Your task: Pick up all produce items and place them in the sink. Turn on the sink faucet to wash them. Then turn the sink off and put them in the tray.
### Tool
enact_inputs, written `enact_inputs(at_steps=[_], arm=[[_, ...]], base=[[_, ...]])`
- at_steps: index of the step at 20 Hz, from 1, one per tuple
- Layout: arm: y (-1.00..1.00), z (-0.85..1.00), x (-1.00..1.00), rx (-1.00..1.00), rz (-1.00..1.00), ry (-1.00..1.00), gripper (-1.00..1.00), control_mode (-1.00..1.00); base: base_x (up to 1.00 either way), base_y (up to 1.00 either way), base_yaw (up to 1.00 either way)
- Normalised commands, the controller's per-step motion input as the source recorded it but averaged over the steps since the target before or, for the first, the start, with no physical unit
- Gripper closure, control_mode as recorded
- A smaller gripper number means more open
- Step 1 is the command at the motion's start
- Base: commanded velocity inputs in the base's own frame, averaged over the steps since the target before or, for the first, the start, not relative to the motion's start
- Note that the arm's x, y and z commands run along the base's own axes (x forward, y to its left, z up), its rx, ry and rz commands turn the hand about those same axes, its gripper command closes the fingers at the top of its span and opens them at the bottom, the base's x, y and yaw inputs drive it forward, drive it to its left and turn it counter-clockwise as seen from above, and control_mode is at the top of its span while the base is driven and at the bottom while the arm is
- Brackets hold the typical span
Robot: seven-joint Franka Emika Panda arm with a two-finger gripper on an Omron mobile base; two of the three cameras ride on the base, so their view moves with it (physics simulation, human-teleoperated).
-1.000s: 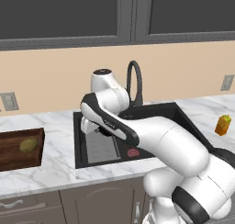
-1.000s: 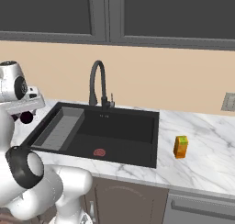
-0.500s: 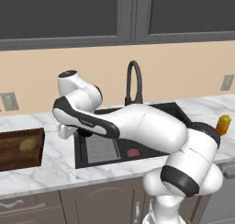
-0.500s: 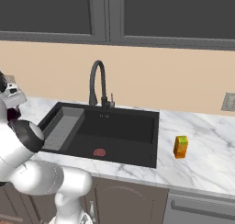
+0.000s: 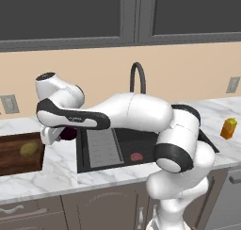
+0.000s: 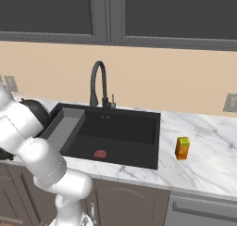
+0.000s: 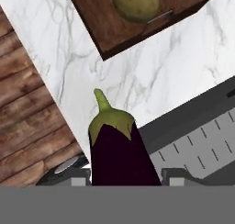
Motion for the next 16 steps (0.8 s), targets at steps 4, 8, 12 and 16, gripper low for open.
enact_inputs(at_steps=[4, 8, 12, 16], arm=[[0.36, -0.18, 0.02, 0.0, 0.24, 0.01, 1.0, -1.0], [0.37, -0.25, 0.09, 0.0, 0.23, 0.0, 1.0, -1.0], [0.4, -0.19, 0.17, 0.0, 0.19, 0.0, 1.0, -1.0], [0.37, -0.16, 0.16, 0.02, 0.13, 0.0, 1.0, -1.0]], base=[[0.0, 0.0, 0.0], [0.0, 0.0, 0.0], [0.0, 0.0, 0.0], [0.0, 0.0, 0.0]])
